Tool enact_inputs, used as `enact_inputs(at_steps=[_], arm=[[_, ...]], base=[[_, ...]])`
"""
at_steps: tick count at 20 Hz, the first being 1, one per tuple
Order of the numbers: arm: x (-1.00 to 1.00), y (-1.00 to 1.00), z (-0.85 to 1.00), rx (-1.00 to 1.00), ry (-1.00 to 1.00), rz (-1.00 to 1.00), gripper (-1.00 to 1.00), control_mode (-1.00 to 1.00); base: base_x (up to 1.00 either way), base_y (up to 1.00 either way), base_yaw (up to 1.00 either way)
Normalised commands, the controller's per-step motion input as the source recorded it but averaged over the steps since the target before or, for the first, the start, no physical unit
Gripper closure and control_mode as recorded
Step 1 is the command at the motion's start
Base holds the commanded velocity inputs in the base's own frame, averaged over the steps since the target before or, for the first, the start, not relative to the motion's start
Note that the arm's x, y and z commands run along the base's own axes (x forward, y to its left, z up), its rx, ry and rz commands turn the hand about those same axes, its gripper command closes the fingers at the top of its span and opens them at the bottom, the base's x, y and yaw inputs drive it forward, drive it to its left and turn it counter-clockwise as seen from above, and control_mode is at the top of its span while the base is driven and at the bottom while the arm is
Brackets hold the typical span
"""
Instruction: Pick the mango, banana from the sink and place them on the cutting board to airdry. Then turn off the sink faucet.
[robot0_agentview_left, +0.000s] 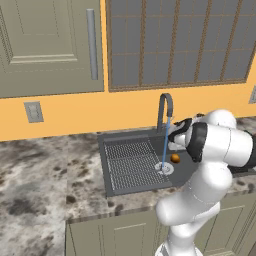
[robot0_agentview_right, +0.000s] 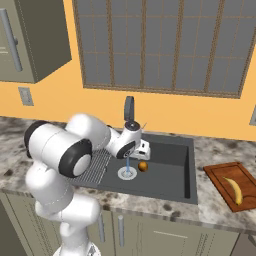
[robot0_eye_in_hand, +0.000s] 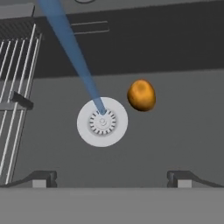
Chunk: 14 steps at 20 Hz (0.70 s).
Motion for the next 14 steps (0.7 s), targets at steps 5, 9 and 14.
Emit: enact_inputs(at_steps=[5,9,14], arm=[[0.24,-0.08,-0.16,0.03,0.0,-0.05,-1.0,-1.0],[0.23,-0.14,-0.16,0.03,0.02,-0.04,-1.0,-1.0],[0.21,-0.09,-0.18,0.02,0.04,-0.03,-1.0,-1.0]], base=[[0.0,0.0,0.0],[0.0,0.0,0.0],[0.0,0.0,0.0]])
